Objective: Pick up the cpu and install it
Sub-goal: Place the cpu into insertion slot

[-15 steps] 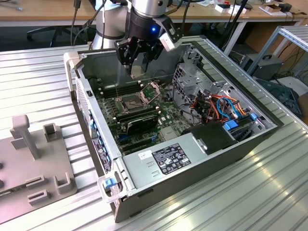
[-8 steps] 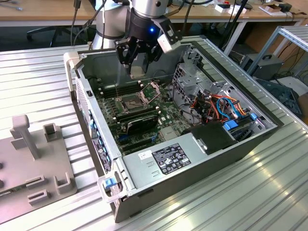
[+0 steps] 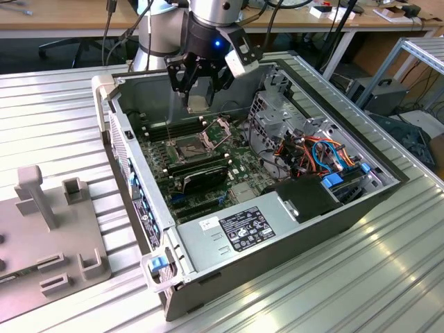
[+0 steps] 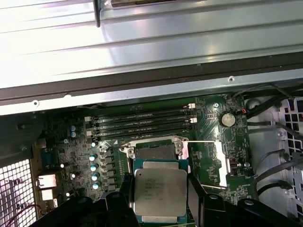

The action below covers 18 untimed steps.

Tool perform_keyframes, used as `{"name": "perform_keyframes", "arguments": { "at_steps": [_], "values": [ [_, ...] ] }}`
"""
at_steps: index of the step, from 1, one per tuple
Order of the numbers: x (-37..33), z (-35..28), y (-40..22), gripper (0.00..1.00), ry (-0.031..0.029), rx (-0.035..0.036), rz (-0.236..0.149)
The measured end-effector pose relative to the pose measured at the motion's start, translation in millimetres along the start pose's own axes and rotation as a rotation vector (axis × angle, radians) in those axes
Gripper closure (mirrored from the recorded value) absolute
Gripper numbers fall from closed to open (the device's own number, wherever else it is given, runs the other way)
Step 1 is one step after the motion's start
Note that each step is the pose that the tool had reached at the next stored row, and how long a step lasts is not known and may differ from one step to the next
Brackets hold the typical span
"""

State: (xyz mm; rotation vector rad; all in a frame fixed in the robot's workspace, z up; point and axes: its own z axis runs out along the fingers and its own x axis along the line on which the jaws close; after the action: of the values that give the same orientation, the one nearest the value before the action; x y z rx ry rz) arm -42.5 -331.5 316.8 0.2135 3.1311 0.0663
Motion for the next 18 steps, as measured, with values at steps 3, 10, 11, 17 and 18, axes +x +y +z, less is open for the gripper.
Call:
{"name": "perform_keyframes", "arguments": {
  "at_steps": [3, 10, 11, 17, 18],
  "values": [
    [0.0, 0.2, 0.0, 0.45, -0.0004, -0.0001, 0.007],
    [0.0, 2.3, -0.1, 0.45, -0.0059, 0.0, 0.14],
    [0.0, 2.5, -0.1, 0.45, -0.0066, 0.0, 0.156],
    [0.0, 4.1, -0.2, 0.45, -0.0118, 0.0, 0.28],
    [0.0, 4.3, -0.2, 0.45, -0.0126, -0.0001, 0.298]
  ]
}}
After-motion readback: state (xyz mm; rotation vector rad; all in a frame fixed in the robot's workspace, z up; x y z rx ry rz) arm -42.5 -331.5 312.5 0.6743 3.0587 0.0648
